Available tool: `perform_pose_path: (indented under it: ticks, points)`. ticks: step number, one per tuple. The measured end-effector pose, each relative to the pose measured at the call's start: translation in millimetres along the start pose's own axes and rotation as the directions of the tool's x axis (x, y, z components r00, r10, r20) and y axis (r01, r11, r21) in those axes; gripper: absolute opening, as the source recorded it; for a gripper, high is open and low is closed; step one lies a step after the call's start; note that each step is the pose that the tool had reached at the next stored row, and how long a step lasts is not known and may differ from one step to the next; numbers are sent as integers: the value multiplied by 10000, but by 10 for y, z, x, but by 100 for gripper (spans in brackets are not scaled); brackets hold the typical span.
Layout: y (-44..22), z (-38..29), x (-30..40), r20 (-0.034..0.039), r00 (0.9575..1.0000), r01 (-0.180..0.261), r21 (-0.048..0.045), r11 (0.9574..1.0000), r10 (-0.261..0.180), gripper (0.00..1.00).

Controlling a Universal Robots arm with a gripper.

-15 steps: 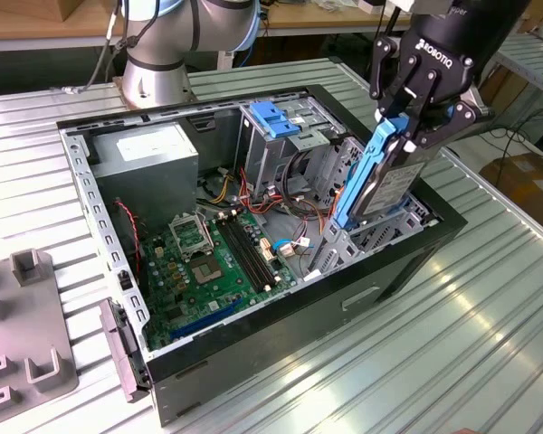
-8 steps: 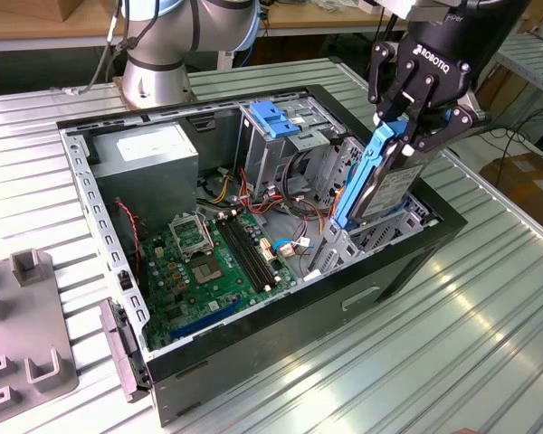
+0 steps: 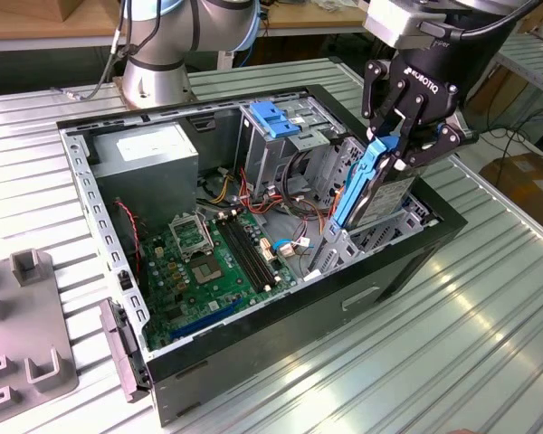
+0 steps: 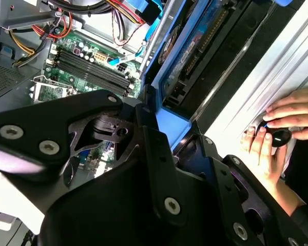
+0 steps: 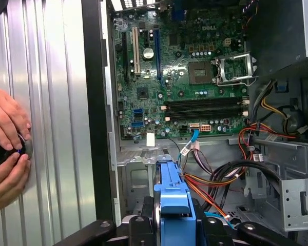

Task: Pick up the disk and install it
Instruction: 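Insert the disk into the insertion slot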

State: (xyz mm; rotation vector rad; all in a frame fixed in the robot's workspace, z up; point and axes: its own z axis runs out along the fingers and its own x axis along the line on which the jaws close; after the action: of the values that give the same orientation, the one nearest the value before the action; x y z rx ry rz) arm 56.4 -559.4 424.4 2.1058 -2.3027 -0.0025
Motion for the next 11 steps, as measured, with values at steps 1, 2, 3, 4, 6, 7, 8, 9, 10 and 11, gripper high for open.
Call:
perform_pose_path:
  ticks: [1, 2, 3, 4, 6, 7, 8, 9, 10, 11]
  points:
    - [0, 0, 0, 0, 10000, 0, 0, 10000, 0, 37]
    - [0, 0, 0, -1, 10000, 0, -1, 10000, 0, 37]
    - [0, 0, 0, 0, 10000, 0, 0, 10000, 0, 37]
    - [0, 0, 0, 0, 10000, 0, 0, 10000, 0, 37]
    - [0, 7, -1, 0, 10000, 0, 0, 10000, 0, 37]
    - [0, 15, 0, 0, 10000, 0, -1, 10000, 0, 37]
    - [0, 33, 1, 3, 10000, 0, 0, 10000, 0, 37]
    - [-1, 48, 2, 2, 10000, 0, 0, 10000, 0, 37]
    - [-1, 57, 3, 1, 10000, 0, 0, 10000, 0, 37]
    - [-1, 70, 5, -1, 10000, 0, -1, 10000, 0, 37]
